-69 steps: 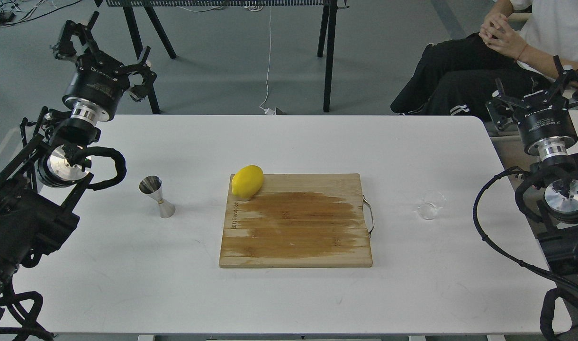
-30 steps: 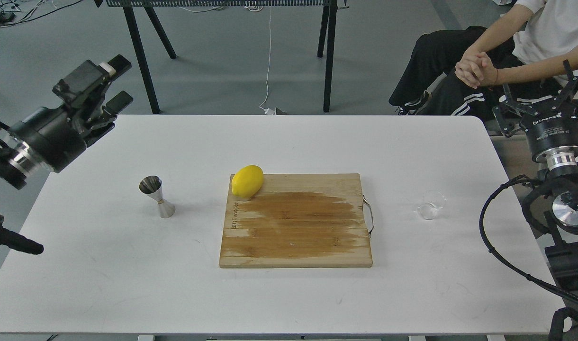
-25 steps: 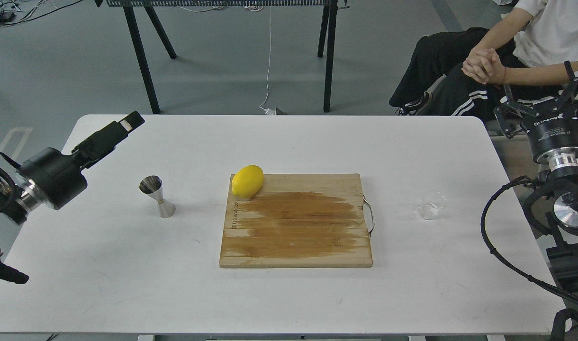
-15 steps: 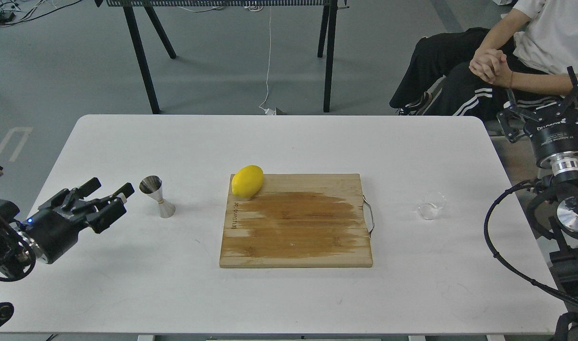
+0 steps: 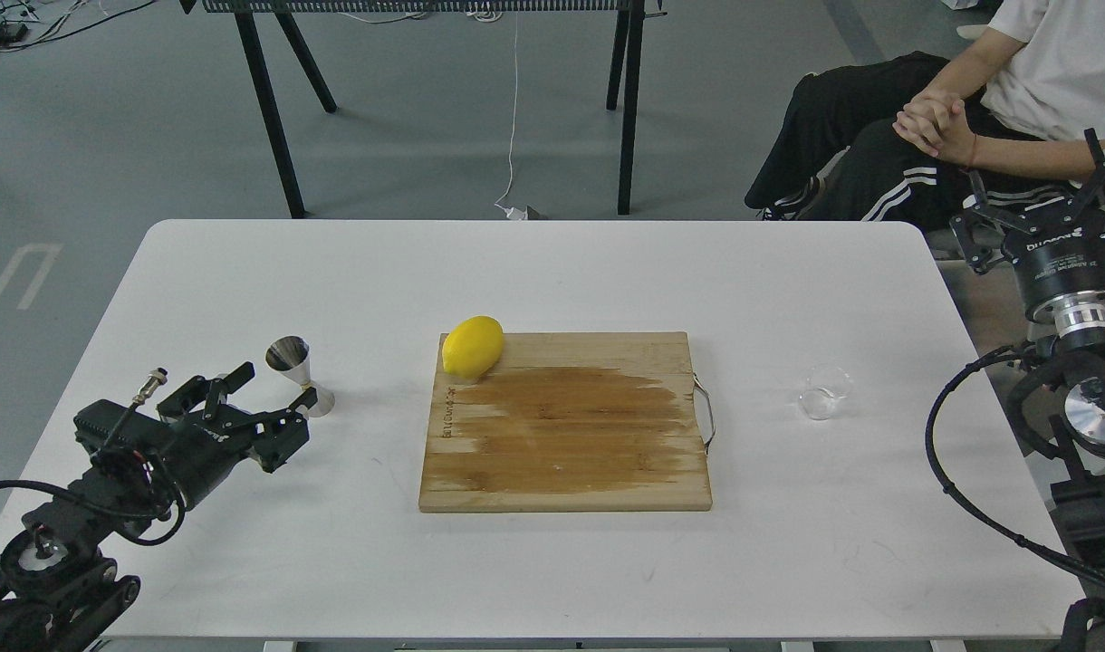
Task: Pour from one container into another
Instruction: 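Close the left gripper around the metal jigger, then lift the jigger with the left gripper and carry it onto the cutting board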
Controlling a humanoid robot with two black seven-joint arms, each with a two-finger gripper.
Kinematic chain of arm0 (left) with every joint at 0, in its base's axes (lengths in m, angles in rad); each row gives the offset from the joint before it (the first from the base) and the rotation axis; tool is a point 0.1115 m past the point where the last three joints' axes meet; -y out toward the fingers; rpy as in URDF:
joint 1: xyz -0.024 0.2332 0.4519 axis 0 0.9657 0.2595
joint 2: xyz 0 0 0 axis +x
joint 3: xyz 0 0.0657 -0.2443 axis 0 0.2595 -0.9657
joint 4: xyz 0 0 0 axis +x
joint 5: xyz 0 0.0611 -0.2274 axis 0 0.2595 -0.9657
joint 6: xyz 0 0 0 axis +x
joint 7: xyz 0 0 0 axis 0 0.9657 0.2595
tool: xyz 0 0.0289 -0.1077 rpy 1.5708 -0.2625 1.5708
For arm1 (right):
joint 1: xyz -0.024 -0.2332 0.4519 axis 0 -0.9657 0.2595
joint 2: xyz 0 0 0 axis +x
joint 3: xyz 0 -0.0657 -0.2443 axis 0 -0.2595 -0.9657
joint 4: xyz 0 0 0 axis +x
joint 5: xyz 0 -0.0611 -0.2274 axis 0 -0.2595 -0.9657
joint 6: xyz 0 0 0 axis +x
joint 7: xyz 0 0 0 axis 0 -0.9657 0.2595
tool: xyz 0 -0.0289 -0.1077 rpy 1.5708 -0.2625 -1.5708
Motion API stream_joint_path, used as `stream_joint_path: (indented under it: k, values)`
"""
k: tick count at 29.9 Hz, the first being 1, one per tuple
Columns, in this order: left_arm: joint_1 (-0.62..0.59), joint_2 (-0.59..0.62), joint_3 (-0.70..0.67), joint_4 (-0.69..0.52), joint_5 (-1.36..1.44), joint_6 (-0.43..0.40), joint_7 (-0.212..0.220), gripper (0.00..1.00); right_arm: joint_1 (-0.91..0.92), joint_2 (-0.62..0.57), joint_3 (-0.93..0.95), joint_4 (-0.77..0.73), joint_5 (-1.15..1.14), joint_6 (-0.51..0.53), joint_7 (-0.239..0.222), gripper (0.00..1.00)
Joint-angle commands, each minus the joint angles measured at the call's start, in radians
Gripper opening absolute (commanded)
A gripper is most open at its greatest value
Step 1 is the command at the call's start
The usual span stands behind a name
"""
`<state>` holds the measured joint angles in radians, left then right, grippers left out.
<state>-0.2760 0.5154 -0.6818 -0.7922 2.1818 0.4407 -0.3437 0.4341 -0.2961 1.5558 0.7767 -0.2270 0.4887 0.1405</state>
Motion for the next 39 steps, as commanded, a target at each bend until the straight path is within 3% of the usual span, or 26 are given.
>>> stream_joint_path:
  k: [1,7,17,26,32,39]
  values:
    - [-0.019,-0.031,0.027,0.048,0.0,0.003,-0.001,0.92,-0.001,-0.001,0.009,-0.001,0.0,0.0,0.001,1.0]
    - [-0.064,-0.098,0.019,0.122,-0.01,0.007,0.003,0.88,-0.001,0.0,0.009,-0.001,0.0,0.0,-0.001,1.0]
    - [-0.106,-0.121,0.027,0.197,-0.073,0.006,-0.008,0.38,-0.012,-0.001,0.009,0.001,0.0,0.0,-0.001,1.0]
    - [-0.109,-0.121,0.04,0.202,-0.065,0.048,-0.035,0.14,-0.012,0.0,0.009,-0.001,0.0,0.0,-0.001,1.0]
    - [-0.135,-0.121,0.05,0.171,-0.071,0.048,-0.035,0.13,-0.012,0.0,0.001,0.004,0.0,0.0,-0.001,1.0]
    - [-0.207,-0.089,0.056,-0.013,-0.062,0.048,-0.02,0.12,-0.014,-0.001,0.01,0.004,0.0,0.0,-0.001,1.0]
